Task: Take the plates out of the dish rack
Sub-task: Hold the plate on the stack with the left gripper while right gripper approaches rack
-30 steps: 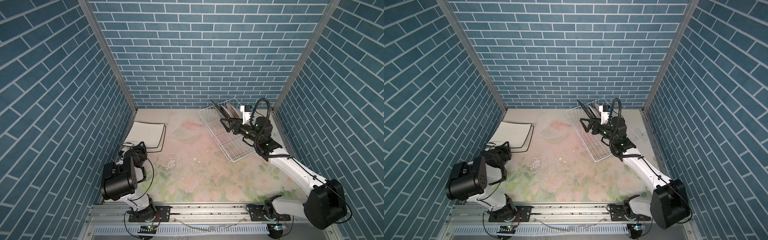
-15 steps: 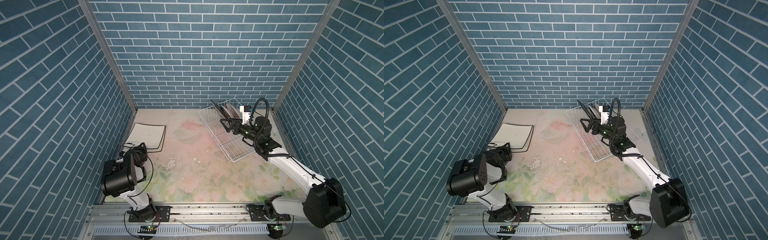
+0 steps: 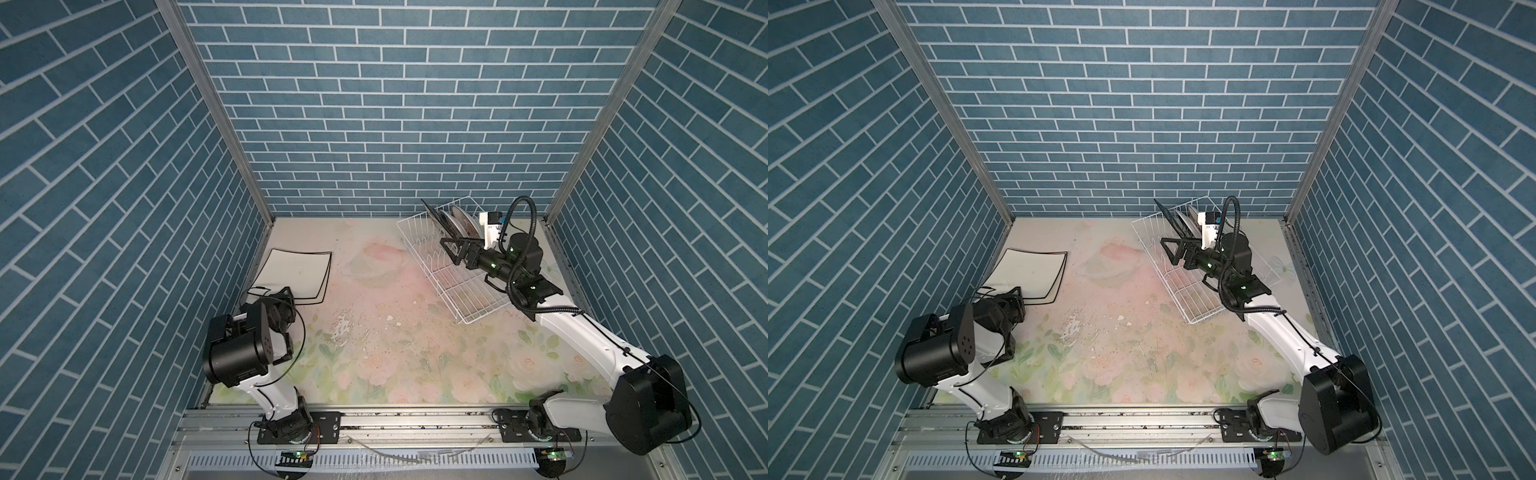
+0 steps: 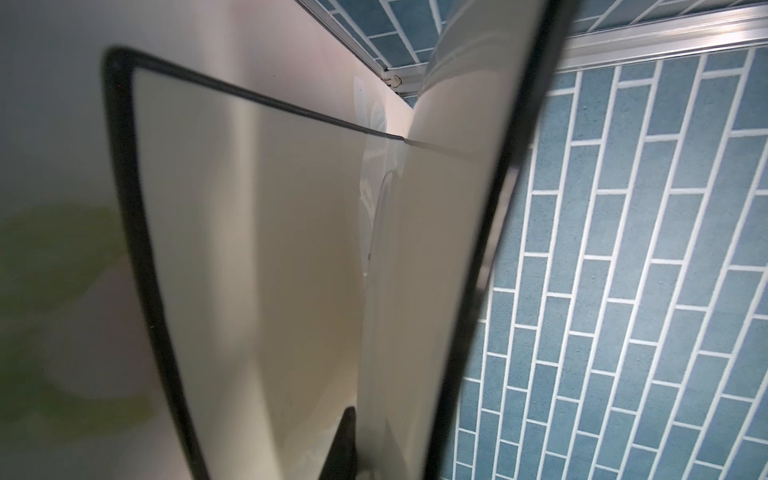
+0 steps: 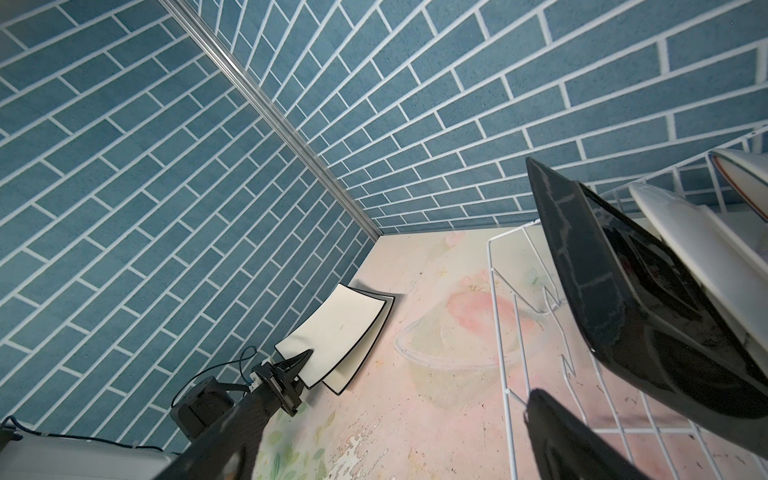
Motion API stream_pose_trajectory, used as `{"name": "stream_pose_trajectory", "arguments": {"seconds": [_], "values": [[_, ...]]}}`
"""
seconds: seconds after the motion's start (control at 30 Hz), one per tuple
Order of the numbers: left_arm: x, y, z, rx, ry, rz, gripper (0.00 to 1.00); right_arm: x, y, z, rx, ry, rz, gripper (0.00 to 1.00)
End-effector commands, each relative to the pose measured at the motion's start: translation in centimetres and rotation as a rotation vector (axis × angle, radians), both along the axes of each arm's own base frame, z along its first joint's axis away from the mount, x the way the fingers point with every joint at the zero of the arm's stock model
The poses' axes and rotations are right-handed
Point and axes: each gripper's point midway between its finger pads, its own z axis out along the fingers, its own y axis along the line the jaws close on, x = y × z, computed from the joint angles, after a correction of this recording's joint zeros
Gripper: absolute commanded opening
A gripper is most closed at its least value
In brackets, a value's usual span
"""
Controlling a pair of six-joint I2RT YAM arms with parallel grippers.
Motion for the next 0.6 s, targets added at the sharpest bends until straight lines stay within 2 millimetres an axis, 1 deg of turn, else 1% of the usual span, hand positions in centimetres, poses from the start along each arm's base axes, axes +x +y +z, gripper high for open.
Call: {"name": "stream_pose_trajectory", "arguments": {"seconds": [0.0, 0.27, 0.5, 0.57], "values": [[1.9, 0.8, 6.9, 0.088, -0.245, -0.004, 0.0, 0.1, 0.0, 2.2, 0.013, -0.059, 0.007, 0.99], [2.1, 0.9, 6.5, 0.079, -0.237, 0.0, 0.0, -0.1, -0.2, 2.1, 0.008, -0.057, 0.003, 0.99], [2.1, 1.0, 5.6, 0.065, -0.216, 0.006, 0.0, -0.1, -0.3, 2.3, 0.01, -0.061, 0.0, 0.99], [2.1, 1.0, 5.5, 0.063, -0.214, 0.005, 0.03, -0.2, -0.4, 2.3, 0.008, -0.064, -0.004, 0.99]]}}
